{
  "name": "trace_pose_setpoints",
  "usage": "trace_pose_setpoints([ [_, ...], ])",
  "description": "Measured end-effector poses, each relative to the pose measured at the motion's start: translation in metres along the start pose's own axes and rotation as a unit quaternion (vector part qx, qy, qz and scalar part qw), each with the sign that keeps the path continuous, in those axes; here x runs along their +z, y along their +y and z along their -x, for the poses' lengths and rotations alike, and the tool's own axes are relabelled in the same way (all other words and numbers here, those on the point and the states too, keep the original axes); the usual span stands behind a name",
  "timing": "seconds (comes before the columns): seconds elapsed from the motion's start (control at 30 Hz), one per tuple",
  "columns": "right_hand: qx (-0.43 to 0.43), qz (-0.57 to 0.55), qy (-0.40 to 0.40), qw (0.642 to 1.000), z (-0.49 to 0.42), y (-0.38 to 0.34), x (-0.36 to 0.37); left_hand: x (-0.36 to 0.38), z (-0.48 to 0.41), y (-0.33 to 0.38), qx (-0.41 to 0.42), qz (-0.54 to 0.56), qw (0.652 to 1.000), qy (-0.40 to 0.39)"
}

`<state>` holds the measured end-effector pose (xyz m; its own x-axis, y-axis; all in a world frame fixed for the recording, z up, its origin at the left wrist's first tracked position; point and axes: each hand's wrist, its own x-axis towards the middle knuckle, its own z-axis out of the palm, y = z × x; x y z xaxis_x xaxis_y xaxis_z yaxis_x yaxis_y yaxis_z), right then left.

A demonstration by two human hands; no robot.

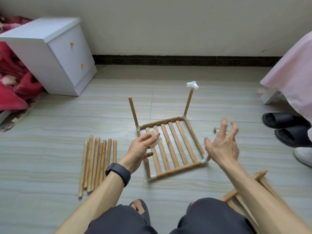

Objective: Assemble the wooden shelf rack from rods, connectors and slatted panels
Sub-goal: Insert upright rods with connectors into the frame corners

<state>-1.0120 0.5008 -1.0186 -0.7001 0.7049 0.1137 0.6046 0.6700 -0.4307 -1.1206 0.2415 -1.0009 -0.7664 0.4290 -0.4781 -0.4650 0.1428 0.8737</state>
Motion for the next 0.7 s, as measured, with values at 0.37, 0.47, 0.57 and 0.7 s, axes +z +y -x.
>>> trace_pose_setpoints([
  [0.37, 0.003, -0.499, -0.412, 0.762, 0.066, -0.12, 0.017, -0.038, 0.04, 0.011, 0.018, 0.007, 0.999, -0.046],
  [0.47, 0.006, -0.49, -0.416, 0.766, 0.072, -0.128, 0.021, -0.046, 0.05, 0.008, 0.047, -0.018, 0.999, 0.012],
  [0.57, 0.012, -0.475, -0.439, 0.763, 0.076, -0.13, 0.023, -0.054, 0.056, 0.004, 0.052, -0.062, 0.996, 0.023],
  [0.7, 0.013, -0.468, -0.466, 0.751, 0.078, -0.129, 0.023, -0.059, 0.058, 0.002, 0.035, -0.075, 0.997, -0.002],
])
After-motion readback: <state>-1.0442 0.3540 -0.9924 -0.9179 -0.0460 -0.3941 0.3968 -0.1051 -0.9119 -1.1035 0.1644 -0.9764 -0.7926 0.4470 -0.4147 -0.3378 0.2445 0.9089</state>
